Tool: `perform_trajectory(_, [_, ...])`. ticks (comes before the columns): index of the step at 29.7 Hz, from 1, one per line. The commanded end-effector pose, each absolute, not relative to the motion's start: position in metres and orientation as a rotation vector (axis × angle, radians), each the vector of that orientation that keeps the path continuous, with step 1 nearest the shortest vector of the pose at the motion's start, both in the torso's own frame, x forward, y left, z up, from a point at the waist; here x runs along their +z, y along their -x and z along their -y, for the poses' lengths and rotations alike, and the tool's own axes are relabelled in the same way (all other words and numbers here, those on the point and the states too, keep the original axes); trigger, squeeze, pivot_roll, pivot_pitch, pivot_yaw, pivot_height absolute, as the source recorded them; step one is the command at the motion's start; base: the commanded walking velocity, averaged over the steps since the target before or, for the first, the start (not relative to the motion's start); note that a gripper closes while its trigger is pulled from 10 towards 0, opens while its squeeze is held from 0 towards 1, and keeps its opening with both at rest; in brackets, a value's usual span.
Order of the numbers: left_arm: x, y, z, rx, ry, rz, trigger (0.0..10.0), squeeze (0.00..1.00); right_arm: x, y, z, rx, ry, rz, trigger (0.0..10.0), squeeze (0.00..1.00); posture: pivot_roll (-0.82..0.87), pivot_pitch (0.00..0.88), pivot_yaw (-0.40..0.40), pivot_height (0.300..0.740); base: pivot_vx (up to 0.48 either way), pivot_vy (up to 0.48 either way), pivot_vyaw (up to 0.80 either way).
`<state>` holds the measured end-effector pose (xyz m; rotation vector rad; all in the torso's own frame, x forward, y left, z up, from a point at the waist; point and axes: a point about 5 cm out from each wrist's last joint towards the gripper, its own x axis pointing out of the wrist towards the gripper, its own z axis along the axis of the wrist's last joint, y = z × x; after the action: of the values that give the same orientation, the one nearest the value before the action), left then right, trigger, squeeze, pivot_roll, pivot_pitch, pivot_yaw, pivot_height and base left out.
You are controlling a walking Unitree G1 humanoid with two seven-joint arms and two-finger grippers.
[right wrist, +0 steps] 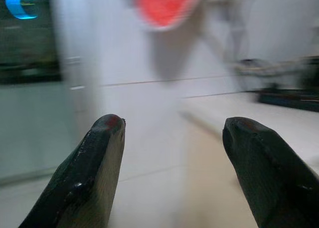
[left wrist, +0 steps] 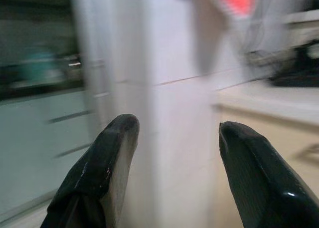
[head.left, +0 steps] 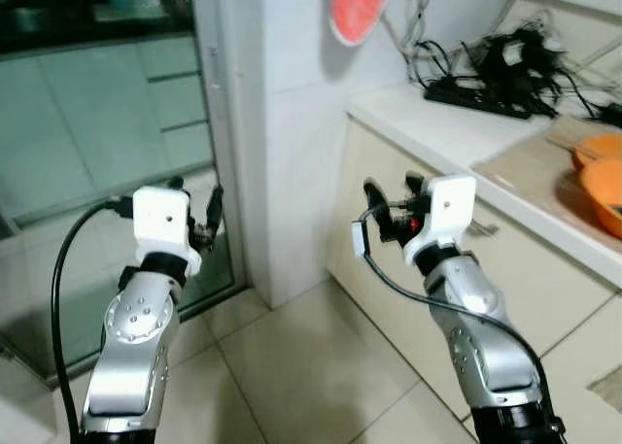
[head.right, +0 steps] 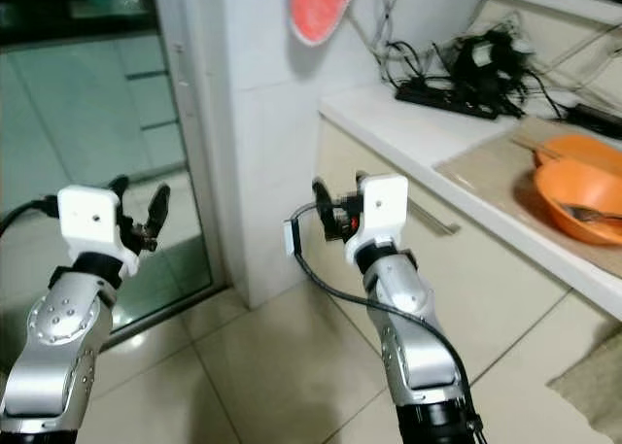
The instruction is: Kitchen organization
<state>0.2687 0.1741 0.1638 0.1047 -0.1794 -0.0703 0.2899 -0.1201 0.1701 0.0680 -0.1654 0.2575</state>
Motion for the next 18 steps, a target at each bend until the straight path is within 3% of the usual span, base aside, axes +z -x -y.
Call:
perform_trajectory(1, [0.171,-0.269,-0.172,-0.071,-0.098,0.201,10.0,0.00,0.177,-0.292,0.127,0.221,-0.081,0.180,10.0,0.00,0.01,0.000,-0.051,0.740,0.000,0.000,-0.80])
perform_trajectory(7, [0.190,-0.270,-0.173,-0.063,-0.126,0.250,10.0,0.00,0.197,-0.296,0.126,0.220,-0.075,0.237,10.0,0.00,0.02,0.000,-0.088,0.740,0.000,0.000,-0.80])
perform_trajectory(18, [0.230,-0.275,-0.164,-0.121,-0.197,0.353,10.0,0.00,0.204,-0.301,0.128,0.179,-0.102,0.217,10.0,0.00,0.02,0.000,-0.078,0.740,0.000,0.000,-0.80])
